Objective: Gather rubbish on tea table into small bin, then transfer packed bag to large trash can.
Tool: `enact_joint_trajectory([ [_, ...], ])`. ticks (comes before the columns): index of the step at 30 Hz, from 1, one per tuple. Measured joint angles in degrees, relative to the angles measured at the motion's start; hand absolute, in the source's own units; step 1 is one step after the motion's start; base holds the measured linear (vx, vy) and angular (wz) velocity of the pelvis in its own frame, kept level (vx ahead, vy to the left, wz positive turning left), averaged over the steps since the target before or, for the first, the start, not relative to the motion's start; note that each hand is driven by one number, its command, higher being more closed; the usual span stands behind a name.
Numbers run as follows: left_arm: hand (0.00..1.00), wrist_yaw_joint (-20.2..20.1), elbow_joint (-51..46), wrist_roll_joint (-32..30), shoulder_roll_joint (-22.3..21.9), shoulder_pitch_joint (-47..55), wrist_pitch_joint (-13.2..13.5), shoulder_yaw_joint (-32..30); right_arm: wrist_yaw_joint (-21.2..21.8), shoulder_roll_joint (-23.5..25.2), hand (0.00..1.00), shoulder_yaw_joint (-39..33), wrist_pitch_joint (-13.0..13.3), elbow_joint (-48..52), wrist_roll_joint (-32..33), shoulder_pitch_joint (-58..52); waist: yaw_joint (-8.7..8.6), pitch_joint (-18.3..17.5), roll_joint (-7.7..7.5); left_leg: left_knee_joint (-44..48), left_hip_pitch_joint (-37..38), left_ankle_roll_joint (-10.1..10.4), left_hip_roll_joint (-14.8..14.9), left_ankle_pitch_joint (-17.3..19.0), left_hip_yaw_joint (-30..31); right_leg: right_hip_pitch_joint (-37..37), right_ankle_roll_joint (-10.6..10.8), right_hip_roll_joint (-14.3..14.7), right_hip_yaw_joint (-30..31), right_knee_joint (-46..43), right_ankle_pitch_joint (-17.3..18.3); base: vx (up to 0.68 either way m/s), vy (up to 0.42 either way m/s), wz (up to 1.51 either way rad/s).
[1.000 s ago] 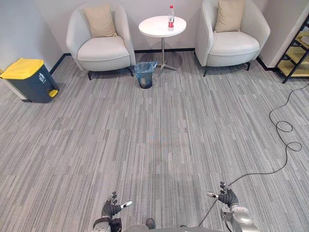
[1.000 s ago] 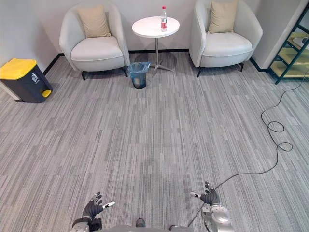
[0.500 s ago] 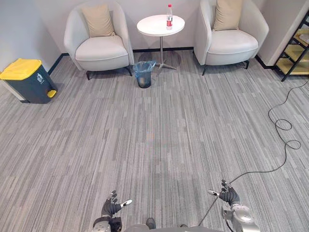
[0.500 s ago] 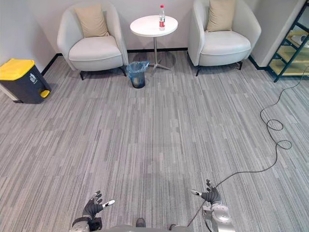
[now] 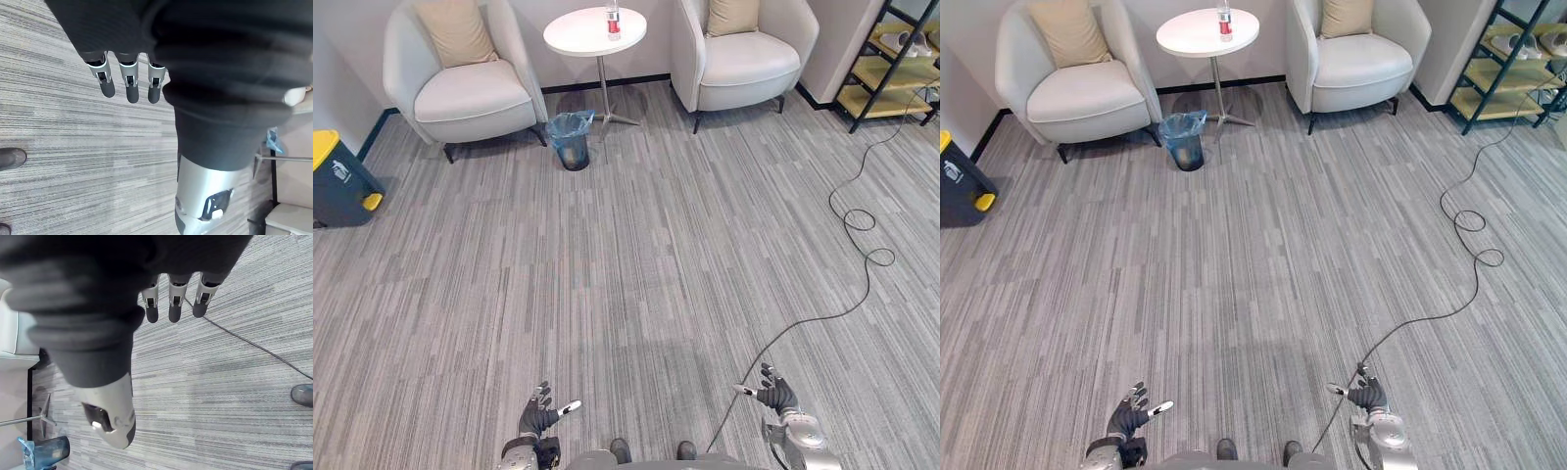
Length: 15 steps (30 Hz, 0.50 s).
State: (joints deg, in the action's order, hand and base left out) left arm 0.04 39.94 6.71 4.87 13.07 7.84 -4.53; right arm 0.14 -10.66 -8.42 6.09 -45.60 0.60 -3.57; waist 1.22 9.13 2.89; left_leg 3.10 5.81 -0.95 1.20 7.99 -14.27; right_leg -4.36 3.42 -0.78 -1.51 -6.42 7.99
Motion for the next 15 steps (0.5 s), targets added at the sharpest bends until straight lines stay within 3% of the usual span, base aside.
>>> enact_joint_trajectory([
  [1,0.00,-0.01,-0.16,0.08,-0.12,-0.21,0.00,0.23,-0.01,-0.07,0.00,-0.01,0.00,0.18,0.01,-0.13,-0.06,0.04,0.14,1.70,0.11,-0.32,-0.15,1.48,0.04,2.32,1.46,-0.64,-0.07,-6.60,2.81,0.12,0.059,0.01],
  [3,0.00,0.01,-0.17,0.42,-0.01,-0.66,-0.02,1.22,-0.01,0.04,0.00,0.04,-0.01,0.27,0.01,-0.34,-0.09,0.12,0.18,2.83,1.19,-1.08,-0.72,2.61,0.12,6.83,3.92,-2.01,-0.37,-19.14,5.13,0.09,0.085,0.16],
  [5,0.00,0.00,-0.64,0.43,0.32,-0.65,-0.03,2.02,0.06,0.31,0.00,0.57,-0.01,0.67,0.00,-0.45,-0.24,0.61,-0.56,3.05,2.99,-1.96,-1.78,4.29,0.59,12.03,3.74,-4.21,-2.01,-32.57,4.94,0.10,0.078,0.19],
  [7,0.00,0.02,-0.70,0.43,0.47,-0.26,-0.19,2.36,0.09,0.62,0.00,0.60,-0.09,1.64,-0.04,-1.31,-0.32,0.92,-1.06,3.69,5.37,-2.44,-2.77,6.51,1.99,16.42,1.74,-7.77,-5.18,-44.09,5.40,0.14,0.040,0.26],
  [9,0.00,0.06,-0.70,0.44,0.60,-0.43,-0.40,2.38,0.11,0.41,0.00,0.61,-0.12,1.64,-0.04,-1.32,-0.50,1.13,-0.77,3.58,6.78,-2.74,-2.49,7.06,3.09,18.89,1.90,-8.65,-7.39,-45.03,8.16,0.21,0.003,0.32],
  [12,0.00,0.12,-1.12,0.47,0.95,-2.62,-0.46,2.39,0.17,-1.04,0.00,2.41,-0.17,1.65,-0.08,-0.21,-1.09,2.19,-0.41,2.82,8.29,-2.22,0.27,7.28,4.93,24.06,0.27,-7.56,-11.18,-35.85,8.55,0.35,-0.103,0.45],
  [13,0.00,0.25,-1.24,0.49,1.24,-3.09,-0.41,2.37,0.08,-1.14,0.00,2.50,-0.17,1.67,-0.08,0.25,-1.20,2.68,0.32,2.69,8.47,-1.04,0.98,7.12,5.71,25.33,-0.02,-6.21,-11.57,-28.08,5.98,0.37,-0.159,0.43],
  [14,0.00,0.35,-1.56,0.50,1.84,-3.09,-0.26,2.36,0.09,-1.12,0.00,2.63,-0.16,1.87,-0.07,0.29,-1.41,2.10,-1.48,2.12,9.19,0.78,0.67,7.54,6.43,25.38,-1.90,-5.89,-10.84,-20.61,-0.32,0.39,-0.180,0.41],
  [15,0.00,0.34,-1.79,0.49,2.29,-3.04,-0.17,2.34,0.08,-1.04,0.00,2.64,-0.16,1.90,-0.07,0.19,-1.66,1.86,-1.90,1.85,9.98,2.19,0.42,8.44,6.79,25.67,-3.86,-5.88,-10.85,-18.92,-3.93,0.45,-0.228,0.33],
])
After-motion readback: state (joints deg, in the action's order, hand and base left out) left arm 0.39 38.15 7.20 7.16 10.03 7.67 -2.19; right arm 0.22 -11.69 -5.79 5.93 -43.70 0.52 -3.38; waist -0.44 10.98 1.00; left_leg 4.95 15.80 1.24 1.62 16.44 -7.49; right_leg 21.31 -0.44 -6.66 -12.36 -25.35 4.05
